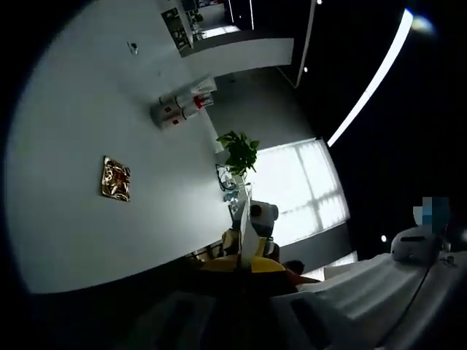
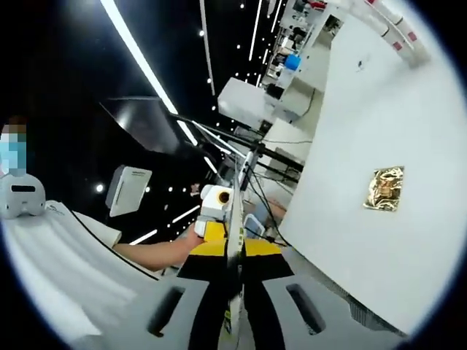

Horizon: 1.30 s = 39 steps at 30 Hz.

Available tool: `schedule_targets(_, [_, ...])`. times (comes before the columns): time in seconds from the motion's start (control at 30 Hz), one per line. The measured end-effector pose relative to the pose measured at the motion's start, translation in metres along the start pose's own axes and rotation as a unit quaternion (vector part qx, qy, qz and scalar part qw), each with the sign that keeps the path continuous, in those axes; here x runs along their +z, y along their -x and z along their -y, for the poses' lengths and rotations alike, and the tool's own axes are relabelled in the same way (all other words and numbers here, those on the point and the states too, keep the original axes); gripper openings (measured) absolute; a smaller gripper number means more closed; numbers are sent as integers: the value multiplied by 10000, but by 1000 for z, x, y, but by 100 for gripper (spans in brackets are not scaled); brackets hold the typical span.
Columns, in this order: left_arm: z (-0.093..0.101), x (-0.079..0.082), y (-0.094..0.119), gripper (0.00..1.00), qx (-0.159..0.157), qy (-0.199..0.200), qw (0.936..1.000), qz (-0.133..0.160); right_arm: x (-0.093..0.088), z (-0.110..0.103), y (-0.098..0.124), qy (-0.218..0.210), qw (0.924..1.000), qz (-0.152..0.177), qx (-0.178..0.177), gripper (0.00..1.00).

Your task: Arrange the skincare products in the storage area until every visible bottle or jar stands upright without overlapping.

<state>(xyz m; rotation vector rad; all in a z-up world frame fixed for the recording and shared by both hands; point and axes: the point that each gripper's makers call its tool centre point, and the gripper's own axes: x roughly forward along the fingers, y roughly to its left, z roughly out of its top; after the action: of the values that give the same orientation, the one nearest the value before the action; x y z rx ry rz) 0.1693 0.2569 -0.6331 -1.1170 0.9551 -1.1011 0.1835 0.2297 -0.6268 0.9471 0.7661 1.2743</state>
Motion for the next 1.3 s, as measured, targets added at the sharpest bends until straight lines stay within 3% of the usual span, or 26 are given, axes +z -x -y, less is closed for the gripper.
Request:
schedule_targets(0.2, [6, 0, -1, 2, -134, 92, 9999, 10, 2, -5, 2, -583, 9978, 87, 302, 1])
schedule_targets(0.37, [6, 5, -2, 2, -159, 68, 9996, 202, 7, -5, 2, -660, 9972, 200, 304, 0])
schedule_targets(0.47, [14, 14, -4, 5, -450, 293, 9976, 438, 16, -8, 4, -1027, 9925, 455, 475, 0])
schedule_targets(0.6, [15, 10, -13, 12, -396, 90, 9981, 467, 33, -6, 14, -1142, 9878, 927, 515, 0])
schedule_targets(0.7, [13, 7, -24, 12, -386, 94, 9977, 540, 36, -3, 16, -1195, 9861, 1044, 485, 0])
schedule_targets(0.8, [9, 6, -36, 11, -337, 152, 9974, 619, 36, 0, 14, -1205, 9862, 1055, 409, 0])
schedule_targets(0.87, [9, 2, -41, 4, -319, 88, 9979, 551, 35, 0, 12, -1154, 9872, 1030, 379, 0])
schedule_targets(0.93, [5, 4, -38, 3, -177, -120, 9978, 625, 34, 2, 12, -998, 9892, 1032, 279, 0])
schedule_targets(1.17, [13, 5, -28, 2, -244, 109, 9984, 493, 30, -7, 6, -881, 9904, 948, 485, 1])
schedule_targets(1.3, [11, 9, -19, 2, -166, 222, 9978, 604, 22, -7, 0, -737, 9934, 753, 452, 4])
